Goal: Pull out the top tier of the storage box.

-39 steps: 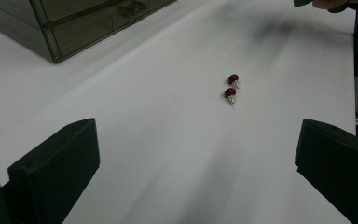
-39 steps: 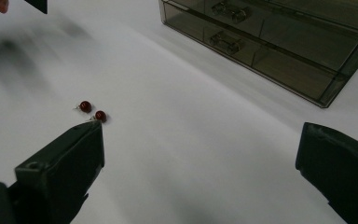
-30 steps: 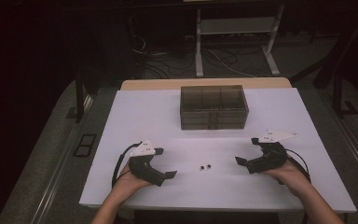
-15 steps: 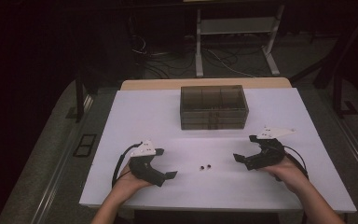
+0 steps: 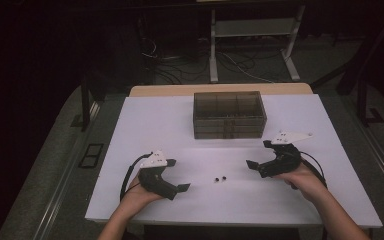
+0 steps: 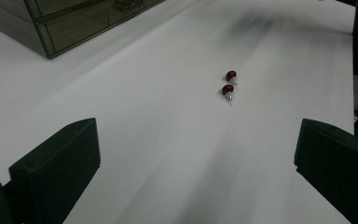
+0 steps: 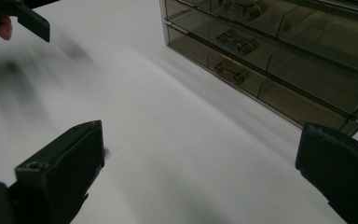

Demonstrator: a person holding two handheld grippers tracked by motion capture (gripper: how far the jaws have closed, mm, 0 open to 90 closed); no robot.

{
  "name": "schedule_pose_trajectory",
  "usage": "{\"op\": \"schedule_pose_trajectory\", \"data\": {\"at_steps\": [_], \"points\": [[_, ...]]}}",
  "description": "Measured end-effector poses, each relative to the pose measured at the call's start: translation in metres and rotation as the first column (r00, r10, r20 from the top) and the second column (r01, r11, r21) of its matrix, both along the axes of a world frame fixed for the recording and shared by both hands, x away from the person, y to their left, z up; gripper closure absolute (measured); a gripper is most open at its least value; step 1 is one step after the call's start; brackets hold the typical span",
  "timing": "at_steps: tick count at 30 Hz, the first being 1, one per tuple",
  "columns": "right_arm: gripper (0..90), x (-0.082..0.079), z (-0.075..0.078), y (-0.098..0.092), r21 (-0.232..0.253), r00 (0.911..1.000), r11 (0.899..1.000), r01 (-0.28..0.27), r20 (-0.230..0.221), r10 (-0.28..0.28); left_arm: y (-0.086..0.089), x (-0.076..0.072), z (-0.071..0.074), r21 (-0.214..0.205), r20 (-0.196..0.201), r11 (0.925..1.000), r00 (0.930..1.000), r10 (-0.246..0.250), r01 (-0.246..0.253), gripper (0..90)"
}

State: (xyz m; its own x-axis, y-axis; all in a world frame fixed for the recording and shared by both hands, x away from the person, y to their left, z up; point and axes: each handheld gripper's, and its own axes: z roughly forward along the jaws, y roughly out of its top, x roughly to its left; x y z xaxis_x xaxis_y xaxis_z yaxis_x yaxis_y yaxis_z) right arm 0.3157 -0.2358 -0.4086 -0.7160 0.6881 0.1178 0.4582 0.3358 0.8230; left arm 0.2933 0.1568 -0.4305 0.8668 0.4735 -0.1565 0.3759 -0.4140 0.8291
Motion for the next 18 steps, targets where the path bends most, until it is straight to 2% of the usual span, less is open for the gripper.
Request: {"op": "schedule_pose_trajectory", "data": {"at_steps": [18], "points": [[0.7,0.013,0.004,0.009,0.011,1.0000,1.000,-0.003,0.007,0.003,0.000,0.000,0.000,0.000,-0.001,1.0000,1.0000,0.002,-0.002,0.0]]}}
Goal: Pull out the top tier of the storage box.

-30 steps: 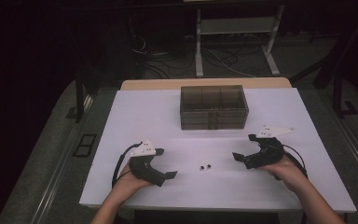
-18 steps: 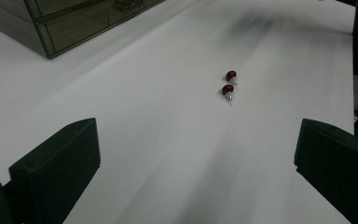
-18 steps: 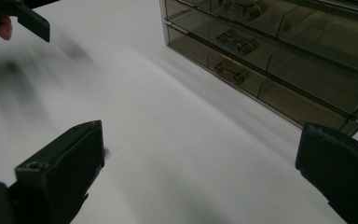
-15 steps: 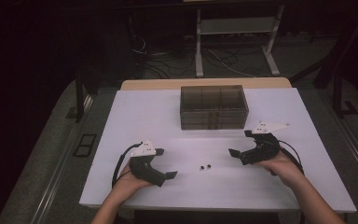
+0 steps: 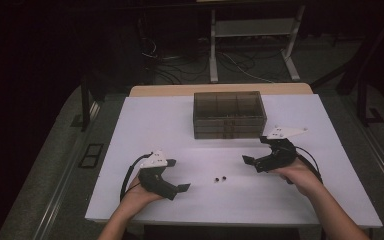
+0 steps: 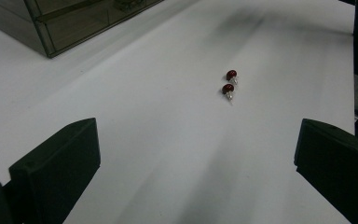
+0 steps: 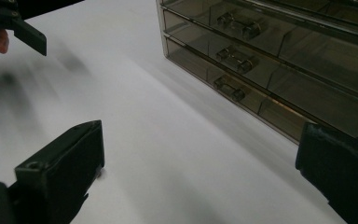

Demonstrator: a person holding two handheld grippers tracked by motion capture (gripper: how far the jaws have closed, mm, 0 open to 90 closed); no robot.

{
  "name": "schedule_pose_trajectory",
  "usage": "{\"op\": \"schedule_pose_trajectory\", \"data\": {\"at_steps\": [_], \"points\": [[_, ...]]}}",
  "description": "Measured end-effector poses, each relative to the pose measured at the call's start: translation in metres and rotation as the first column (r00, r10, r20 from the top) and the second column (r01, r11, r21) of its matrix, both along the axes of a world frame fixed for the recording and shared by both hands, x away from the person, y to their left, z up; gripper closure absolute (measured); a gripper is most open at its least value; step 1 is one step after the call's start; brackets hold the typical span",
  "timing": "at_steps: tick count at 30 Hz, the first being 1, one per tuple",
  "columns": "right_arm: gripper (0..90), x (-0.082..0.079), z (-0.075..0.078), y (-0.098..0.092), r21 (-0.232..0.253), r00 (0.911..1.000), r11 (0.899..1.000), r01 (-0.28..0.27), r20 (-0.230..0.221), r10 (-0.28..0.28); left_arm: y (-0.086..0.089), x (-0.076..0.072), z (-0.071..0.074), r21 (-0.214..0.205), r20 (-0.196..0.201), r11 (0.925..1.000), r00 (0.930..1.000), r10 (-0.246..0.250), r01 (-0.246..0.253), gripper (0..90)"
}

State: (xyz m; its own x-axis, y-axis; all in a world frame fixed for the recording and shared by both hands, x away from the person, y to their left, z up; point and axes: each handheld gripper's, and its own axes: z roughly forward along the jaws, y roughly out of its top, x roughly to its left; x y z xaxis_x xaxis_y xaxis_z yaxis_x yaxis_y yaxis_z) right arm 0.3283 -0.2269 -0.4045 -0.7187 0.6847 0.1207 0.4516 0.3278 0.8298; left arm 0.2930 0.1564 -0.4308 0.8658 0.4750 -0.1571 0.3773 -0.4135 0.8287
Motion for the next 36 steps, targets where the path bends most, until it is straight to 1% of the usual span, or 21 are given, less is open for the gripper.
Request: {"op": "schedule_pose_trajectory", "data": {"at_steps": [11,15,20,23,31,36], "points": [[0.7,0.007,-0.001,0.005,0.019,0.9999,1.000,-0.009,-0.010,0.009,0.000,0.000,0.000,-0.003,-0.002,1.0000,1.0000,0.003,-0.003,0.0],[0.7,0.010,-0.001,0.006,0.025,0.9999,1.000,-0.011,-0.005,0.011,-0.001,0.000,0.000,-0.003,-0.001,1.0000,1.0000,0.003,-0.003,0.0],[0.6,0.014,-0.001,0.008,0.026,1.0000,1.000,-0.007,-0.001,0.007,0.000,0.000,0.000,-0.005,-0.004,1.0000,1.0000,0.004,-0.004,0.0],[0.7,0.017,0.000,0.011,0.031,0.9999,0.999,-0.013,0.001,0.013,-0.001,0.000,-0.001,0.001,-0.002,1.0000,1.0000,-0.001,0.001,0.0],[0.7,0.023,-0.001,0.019,0.026,0.9995,0.999,-0.031,0.008,0.030,-0.001,0.000,-0.001,-0.001,-0.005,1.0000,1.0000,-0.003,0.003,0.0],[0.7,0.026,-0.002,0.022,0.029,0.9994,0.999,-0.032,0.008,0.032,-0.002,0.000,-0.002,-0.001,-0.006,1.0000,1.0000,-0.006,0.006,0.0]]}}
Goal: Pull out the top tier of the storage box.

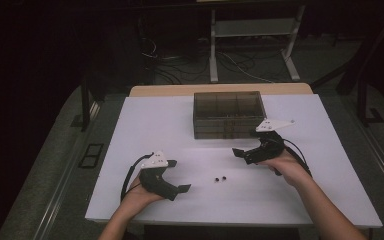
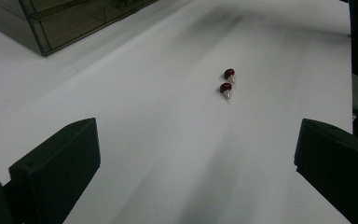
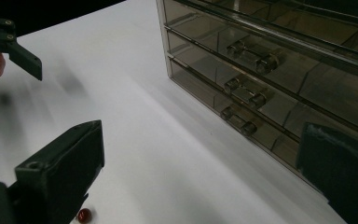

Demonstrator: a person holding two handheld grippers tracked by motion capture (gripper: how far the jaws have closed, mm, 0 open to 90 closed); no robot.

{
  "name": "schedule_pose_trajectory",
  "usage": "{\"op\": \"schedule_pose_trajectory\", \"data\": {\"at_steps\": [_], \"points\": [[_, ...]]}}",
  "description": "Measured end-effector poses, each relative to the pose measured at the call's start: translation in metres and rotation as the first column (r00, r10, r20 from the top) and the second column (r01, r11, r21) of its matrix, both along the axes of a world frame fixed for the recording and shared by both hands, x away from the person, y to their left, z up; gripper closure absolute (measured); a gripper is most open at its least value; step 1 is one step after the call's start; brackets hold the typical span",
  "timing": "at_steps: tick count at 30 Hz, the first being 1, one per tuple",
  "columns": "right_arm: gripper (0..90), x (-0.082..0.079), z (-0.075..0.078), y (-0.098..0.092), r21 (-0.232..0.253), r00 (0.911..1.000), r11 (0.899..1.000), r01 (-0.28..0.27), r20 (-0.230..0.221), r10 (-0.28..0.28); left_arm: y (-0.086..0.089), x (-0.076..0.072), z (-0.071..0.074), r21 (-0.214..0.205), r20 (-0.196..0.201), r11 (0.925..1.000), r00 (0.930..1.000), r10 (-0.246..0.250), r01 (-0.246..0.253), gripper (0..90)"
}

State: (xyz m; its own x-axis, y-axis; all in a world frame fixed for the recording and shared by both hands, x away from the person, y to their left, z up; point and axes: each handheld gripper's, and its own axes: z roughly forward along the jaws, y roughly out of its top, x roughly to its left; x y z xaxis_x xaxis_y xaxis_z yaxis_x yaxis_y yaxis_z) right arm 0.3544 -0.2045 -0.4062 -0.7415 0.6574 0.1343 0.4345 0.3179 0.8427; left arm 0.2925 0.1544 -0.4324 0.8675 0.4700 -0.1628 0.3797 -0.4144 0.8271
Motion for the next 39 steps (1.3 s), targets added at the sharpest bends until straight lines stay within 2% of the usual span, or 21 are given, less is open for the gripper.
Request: {"op": "schedule_pose_trajectory", "data": {"at_steps": [14,25,39], "points": [[0.7,0.011,0.001,0.008,-0.003,1.0000,1.000,0.009,-0.005,-0.009,0.000,0.000,0.000,-0.003,-0.002,1.0000,1.0000,-0.004,0.004,0.0],[0.7,0.018,-0.001,0.014,0.013,0.9999,1.000,0.016,-0.004,-0.016,0.000,0.000,-0.001,0.000,-0.002,1.0000,1.0000,-0.006,0.006,0.0],[0.7,0.023,-0.003,0.023,0.010,0.9999,1.000,0.003,0.014,-0.003,0.001,0.001,-0.001,-0.001,0.004,0.9999,0.9999,-0.010,0.010,0.0]]}}
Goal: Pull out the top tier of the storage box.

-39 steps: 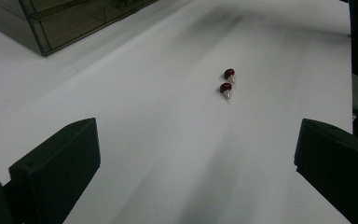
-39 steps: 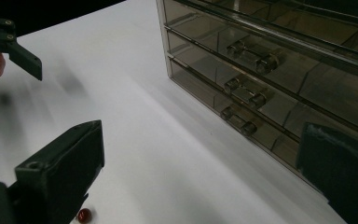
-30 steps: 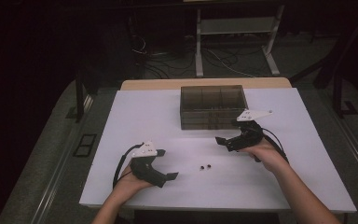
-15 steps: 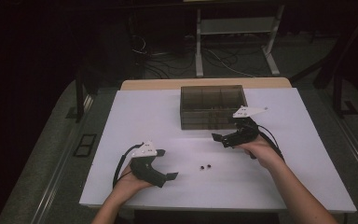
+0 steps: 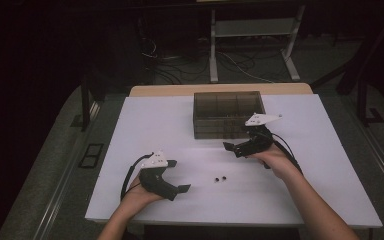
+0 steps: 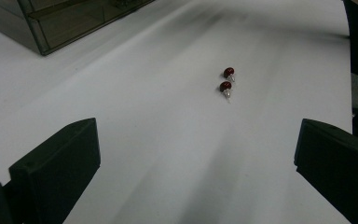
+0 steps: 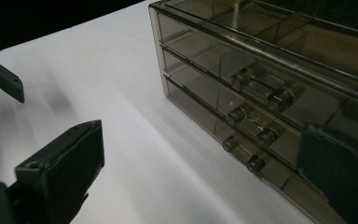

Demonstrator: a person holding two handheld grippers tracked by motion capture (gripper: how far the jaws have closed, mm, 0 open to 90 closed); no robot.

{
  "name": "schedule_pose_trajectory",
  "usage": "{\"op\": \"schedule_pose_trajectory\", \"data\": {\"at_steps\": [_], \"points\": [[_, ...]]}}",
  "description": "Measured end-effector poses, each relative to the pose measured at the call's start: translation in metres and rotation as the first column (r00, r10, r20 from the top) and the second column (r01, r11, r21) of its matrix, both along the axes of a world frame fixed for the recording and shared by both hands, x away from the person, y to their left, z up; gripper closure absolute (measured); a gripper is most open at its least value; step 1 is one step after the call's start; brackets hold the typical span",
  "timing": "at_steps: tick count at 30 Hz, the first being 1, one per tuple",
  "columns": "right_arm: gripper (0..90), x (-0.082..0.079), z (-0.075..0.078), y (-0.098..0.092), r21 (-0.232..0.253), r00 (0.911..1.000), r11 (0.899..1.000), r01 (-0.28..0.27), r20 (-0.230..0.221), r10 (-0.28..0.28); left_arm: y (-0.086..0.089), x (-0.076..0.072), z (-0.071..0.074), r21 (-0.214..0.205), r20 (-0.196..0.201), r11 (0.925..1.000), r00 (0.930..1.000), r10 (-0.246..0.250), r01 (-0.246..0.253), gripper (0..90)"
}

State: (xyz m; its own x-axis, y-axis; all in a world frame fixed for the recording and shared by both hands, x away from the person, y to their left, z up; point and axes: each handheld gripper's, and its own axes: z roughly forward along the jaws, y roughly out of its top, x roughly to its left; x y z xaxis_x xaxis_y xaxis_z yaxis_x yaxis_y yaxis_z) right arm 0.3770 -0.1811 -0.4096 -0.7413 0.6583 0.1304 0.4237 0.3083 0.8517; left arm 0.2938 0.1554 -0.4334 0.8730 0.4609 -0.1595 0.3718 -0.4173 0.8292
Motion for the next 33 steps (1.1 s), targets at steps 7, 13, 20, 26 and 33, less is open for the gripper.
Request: {"op": "schedule_pose_trajectory", "data": {"at_steps": [7,13,20,26,33], "points": [[0.7,0.0023,0.0004,0.0028,-0.001,0.9999,1.000,-0.008,0.012,0.008,-0.0015,-0.0001,-0.0008,0.001,-0.005,1.0000,1.0000,-0.008,0.008,0.0],[0.7,0.0016,0.0006,0.0029,-0.011,0.9998,1.000,-0.005,0.017,0.006,-0.0019,-0.0005,-0.0013,0.001,-0.003,1.0000,1.0000,-0.009,0.009,0.0],[0.7,0.0003,-0.0006,0.0038,-0.045,0.9990,0.999,-0.006,0.044,0.008,-0.0017,0.0002,-0.0016,0.007,-0.004,1.0000,1.0000,-0.007,0.007,0.0],[0.7,-0.0013,0.0005,0.0042,-0.058,0.9981,0.998,0.001,0.062,0.002,-0.0017,0.0001,-0.0017,0.006,-0.006,1.0000,1.0000,-0.005,0.005,0.0],[0.7,-0.0022,0.0008,0.0038,-0.081,0.9965,0.997,0.003,0.083,0.004,-0.0011,0.0004,-0.0016,0.011,-0.005,0.9999,1.0000,-0.005,0.005,0.0]]}}
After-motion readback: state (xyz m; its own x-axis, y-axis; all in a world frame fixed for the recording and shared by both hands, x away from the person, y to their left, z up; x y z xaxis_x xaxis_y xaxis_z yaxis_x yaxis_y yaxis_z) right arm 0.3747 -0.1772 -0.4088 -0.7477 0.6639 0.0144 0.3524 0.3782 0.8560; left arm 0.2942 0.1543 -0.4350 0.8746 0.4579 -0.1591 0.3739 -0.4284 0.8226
